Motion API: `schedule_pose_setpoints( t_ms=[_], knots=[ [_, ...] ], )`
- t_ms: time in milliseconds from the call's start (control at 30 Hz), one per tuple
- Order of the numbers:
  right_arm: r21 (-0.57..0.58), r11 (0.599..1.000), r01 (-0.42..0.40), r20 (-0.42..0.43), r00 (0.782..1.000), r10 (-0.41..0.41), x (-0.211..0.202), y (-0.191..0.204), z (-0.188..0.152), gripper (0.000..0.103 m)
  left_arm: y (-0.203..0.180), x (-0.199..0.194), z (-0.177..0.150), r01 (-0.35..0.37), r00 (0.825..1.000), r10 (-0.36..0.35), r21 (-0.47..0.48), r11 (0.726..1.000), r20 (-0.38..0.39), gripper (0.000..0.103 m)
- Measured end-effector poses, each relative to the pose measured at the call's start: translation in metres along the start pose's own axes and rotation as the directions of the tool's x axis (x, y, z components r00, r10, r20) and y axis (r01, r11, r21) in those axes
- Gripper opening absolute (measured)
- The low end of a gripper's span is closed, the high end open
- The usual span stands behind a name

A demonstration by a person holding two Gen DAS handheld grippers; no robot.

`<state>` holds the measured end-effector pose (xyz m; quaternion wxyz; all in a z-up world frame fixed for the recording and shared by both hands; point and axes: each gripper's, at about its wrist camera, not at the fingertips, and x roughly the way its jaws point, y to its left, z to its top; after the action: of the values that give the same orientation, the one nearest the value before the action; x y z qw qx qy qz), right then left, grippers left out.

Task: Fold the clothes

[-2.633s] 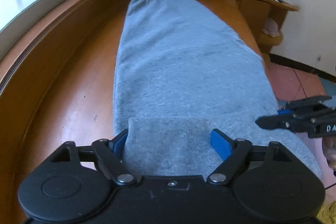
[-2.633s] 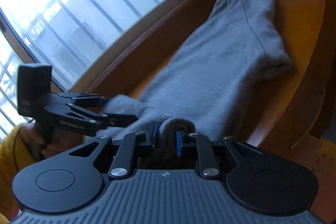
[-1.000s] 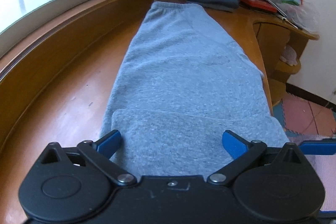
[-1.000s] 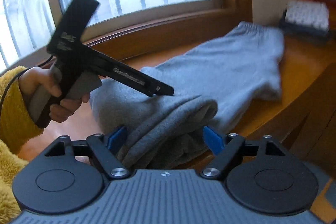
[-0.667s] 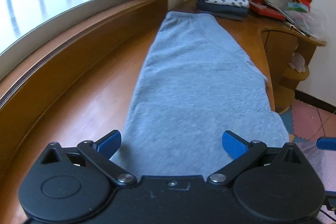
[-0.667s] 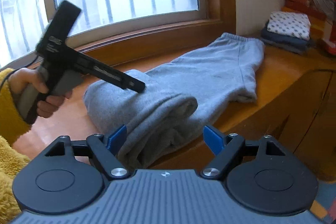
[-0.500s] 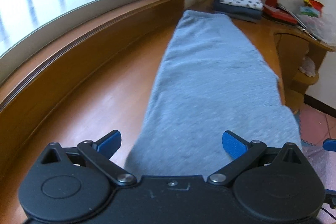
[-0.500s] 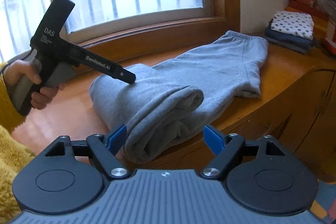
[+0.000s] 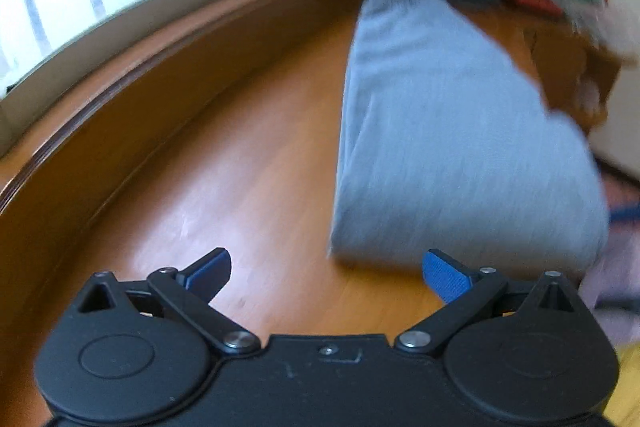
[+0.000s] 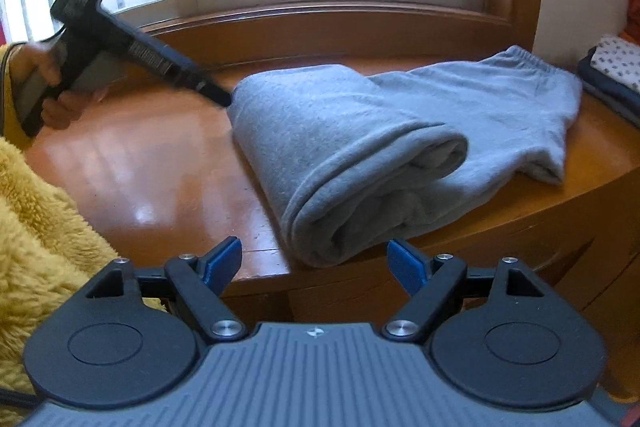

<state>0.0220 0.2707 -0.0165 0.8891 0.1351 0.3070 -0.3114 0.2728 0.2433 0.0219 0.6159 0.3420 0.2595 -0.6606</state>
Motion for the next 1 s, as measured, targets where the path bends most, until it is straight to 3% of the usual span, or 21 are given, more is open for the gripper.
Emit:
schedule_pose_setpoints(
  t_ms=[300,433,533,600,667,700,733,833,1000],
  knots=[
    [-0.012,1.000,0.015,0.065,0.998,-0.014,0.012,0.009,0.003,0.081,-0.017,0.030,0.004,0.130,0.992,-0.128,0.151,0.980,-0.018,0.101],
    [0.000,1.000,0.005,0.066,0.998,-0.005,0.016,0.007,0.004,0.071,-0.021,0.044,0.008,0.179,0.984,-0.176,0.191,0.965,-0.028,0.091],
    [-0.007,1.000,0.004,0.074,0.997,-0.003,0.022,0.009,0.002,0.068,-0.021,0.049,0.006,0.205,0.978,-0.208,0.184,0.961,-0.004,0.078],
    [-0.018,1.000,0.015,0.077,0.997,-0.014,0.028,0.012,0.002,0.068,-0.022,0.048,0.004,0.213,0.976,-0.218,0.177,0.961,0.010,0.075],
    [-0.030,0.999,0.039,0.084,0.996,-0.037,0.033,0.014,0.002,0.061,-0.023,0.048,0.003,0.222,0.973,-0.229,0.174,0.959,0.022,0.068],
    [-0.029,0.998,0.056,0.085,0.995,-0.054,0.035,0.014,0.002,0.047,-0.023,0.047,0.003,0.235,0.970,-0.243,0.171,0.957,0.027,0.064],
    [-0.023,0.998,0.063,0.087,0.994,-0.061,0.035,0.013,0.002,0.041,-0.022,0.045,0.002,0.255,0.964,-0.264,0.165,0.953,0.032,0.057],
    [0.011,1.000,0.026,0.076,0.997,-0.027,0.030,0.007,0.007,0.034,-0.019,0.035,0.002,0.293,0.952,-0.302,0.134,0.947,0.047,0.054],
    [0.168,0.979,-0.118,0.122,0.988,0.098,0.001,-0.024,0.017,0.033,-0.021,0.003,0.013,0.339,0.928,-0.349,0.089,0.936,0.130,0.054]
  ],
)
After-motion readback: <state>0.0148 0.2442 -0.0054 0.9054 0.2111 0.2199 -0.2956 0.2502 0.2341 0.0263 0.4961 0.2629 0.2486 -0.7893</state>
